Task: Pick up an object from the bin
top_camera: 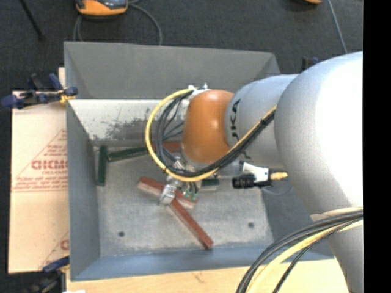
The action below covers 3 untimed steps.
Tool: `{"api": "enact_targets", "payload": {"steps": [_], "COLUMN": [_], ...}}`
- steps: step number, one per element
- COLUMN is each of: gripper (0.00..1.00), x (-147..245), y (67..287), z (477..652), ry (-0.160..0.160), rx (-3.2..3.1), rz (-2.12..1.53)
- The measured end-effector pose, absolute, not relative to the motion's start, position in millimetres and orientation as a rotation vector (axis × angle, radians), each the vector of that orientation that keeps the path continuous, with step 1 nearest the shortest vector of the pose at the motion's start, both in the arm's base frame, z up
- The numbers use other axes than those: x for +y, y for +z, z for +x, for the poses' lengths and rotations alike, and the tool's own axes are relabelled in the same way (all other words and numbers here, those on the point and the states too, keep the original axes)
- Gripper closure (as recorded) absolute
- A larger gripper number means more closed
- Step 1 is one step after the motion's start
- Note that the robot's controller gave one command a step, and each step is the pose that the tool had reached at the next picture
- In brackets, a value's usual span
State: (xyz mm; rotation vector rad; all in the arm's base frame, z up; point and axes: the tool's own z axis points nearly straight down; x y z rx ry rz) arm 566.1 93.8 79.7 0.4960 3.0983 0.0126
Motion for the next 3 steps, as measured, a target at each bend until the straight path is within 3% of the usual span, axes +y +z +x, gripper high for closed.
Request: {"api": "enact_targets", "payload": {"steps": [3], "gripper": [1.00], "x": [93], "y": [99], "z": [565.8], "ry": [0.004], "rx": [3.097], "rz": [0.494]}}
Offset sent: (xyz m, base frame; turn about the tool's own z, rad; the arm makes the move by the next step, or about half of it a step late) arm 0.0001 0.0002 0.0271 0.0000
